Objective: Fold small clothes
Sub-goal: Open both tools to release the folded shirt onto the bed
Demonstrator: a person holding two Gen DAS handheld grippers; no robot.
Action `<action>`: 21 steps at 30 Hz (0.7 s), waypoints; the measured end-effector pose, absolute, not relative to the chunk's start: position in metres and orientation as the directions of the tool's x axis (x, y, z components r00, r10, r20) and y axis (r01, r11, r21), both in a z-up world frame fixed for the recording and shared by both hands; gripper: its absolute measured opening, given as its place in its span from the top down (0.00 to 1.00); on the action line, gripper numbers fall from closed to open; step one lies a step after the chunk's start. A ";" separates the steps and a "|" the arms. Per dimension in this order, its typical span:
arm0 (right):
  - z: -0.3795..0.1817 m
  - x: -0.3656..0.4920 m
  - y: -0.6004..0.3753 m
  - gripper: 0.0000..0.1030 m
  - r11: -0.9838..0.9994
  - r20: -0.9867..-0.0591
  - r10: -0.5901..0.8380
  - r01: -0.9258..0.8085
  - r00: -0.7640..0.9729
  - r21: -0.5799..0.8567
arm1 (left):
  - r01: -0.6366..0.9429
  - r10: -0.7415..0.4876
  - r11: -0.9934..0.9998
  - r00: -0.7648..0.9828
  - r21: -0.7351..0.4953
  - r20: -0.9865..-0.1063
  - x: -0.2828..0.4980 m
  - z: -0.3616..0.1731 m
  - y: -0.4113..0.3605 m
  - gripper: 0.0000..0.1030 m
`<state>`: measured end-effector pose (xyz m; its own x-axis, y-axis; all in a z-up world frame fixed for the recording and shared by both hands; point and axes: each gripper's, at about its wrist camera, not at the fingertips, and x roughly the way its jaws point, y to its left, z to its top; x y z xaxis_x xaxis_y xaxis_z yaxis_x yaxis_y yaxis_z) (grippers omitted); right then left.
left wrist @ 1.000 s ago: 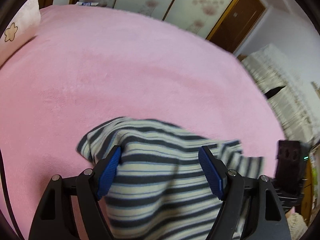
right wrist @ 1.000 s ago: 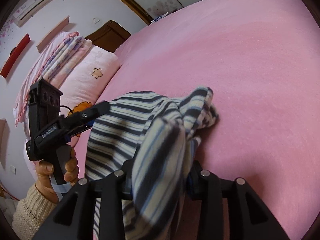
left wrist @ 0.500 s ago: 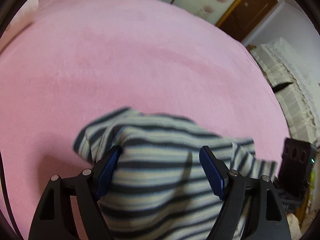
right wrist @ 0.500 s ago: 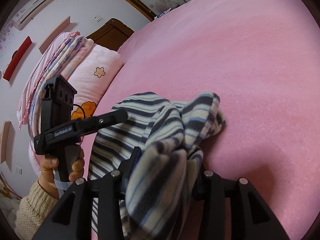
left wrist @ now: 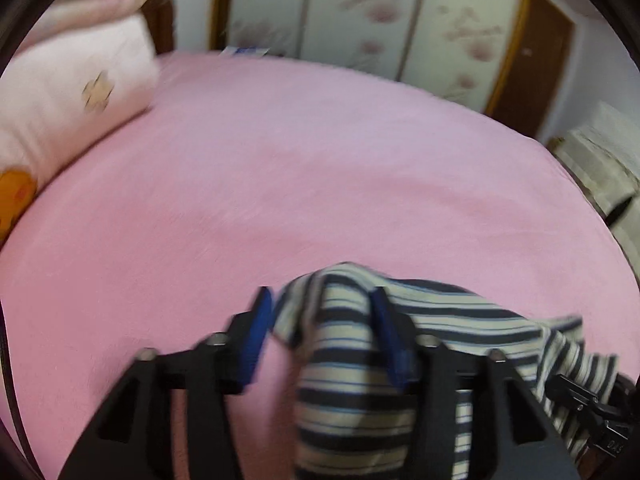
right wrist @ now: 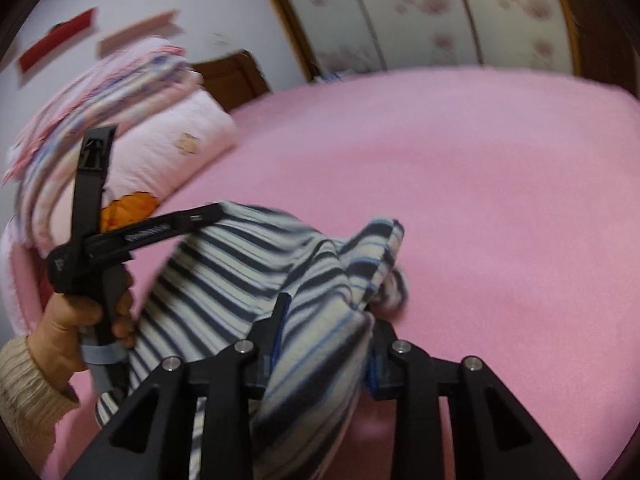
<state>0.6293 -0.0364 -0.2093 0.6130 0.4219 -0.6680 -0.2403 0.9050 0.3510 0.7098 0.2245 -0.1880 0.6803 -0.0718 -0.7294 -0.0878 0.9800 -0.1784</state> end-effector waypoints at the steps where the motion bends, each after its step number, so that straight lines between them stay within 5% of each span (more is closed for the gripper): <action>1: -0.211 0.631 -0.043 0.65 0.910 -0.676 0.408 -0.212 0.614 0.356 | -0.102 -0.061 0.979 0.677 -0.176 -0.733 0.710 -0.188 0.228 0.34; 6: -0.205 0.626 -0.079 0.60 0.941 -0.698 0.305 -0.089 0.648 0.328 | -0.157 0.030 0.983 0.647 -0.095 -0.762 0.700 -0.185 0.240 0.24; 21: -0.125 0.498 -0.070 0.60 0.965 -0.729 0.254 -0.112 0.636 0.238 | -0.152 0.077 0.988 0.647 -0.030 -0.758 0.555 -0.089 0.218 0.22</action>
<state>0.4983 -0.0703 -0.1254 0.6359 0.2539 -0.7288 -0.1124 0.9647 0.2380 0.5551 0.2180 -0.0889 0.6474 0.0769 -0.7583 -0.1523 0.9879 -0.0299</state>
